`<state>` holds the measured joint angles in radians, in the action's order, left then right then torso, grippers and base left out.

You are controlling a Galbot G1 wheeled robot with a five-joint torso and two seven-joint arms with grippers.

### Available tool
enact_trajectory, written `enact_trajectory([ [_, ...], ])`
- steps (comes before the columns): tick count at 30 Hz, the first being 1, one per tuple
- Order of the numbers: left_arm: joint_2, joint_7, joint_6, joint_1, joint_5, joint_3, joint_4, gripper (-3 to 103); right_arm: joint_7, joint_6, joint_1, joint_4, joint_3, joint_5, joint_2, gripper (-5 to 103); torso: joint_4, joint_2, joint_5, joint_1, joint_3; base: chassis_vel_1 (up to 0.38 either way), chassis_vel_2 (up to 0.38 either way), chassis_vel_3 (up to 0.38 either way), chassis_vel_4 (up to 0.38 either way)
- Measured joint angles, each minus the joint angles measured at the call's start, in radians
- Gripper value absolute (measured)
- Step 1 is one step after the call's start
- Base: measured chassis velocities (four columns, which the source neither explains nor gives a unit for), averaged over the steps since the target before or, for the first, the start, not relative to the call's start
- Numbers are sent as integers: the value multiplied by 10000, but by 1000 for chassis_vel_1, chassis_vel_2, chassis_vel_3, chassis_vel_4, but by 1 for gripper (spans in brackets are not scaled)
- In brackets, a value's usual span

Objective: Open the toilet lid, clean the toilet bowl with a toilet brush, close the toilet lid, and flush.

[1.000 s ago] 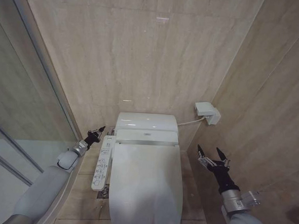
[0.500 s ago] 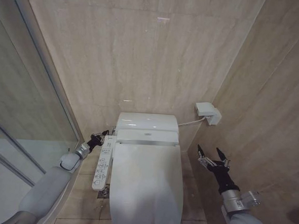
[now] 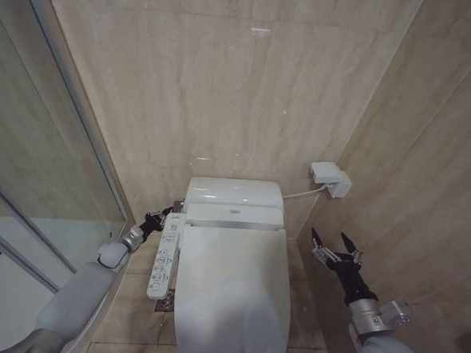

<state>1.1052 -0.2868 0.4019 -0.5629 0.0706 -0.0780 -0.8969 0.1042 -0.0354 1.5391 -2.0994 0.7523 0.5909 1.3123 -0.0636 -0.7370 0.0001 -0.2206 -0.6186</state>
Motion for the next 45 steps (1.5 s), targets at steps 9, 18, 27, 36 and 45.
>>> enact_trajectory([
  [9,252,-45,49,281,-41,119,424,0,1,0,-1,-1,0,0,0,100,4,3,2,-3,-3,0,0,0,0],
  [18,397,-55,52,475,-46,212,563,0,0,0,0,0,0,0,0,100,4,4,-1,-3,-3,0,0,0,0],
  [27,401,-83,47,482,-47,220,569,0,1,0,0,0,0,0,0,100,-5,3,0,-2,-1,0,0,0,0],
  [36,459,193,-160,-4,-165,-322,119,0,1,0,0,0,0,0,0,100,-13,2,-7,-3,0,0,0,0,0],
  [45,97,444,-338,-820,-1103,-1088,-939,0,0,0,0,0,0,0,0,100,-23,1,-12,1,0,0,0,0,0],
])
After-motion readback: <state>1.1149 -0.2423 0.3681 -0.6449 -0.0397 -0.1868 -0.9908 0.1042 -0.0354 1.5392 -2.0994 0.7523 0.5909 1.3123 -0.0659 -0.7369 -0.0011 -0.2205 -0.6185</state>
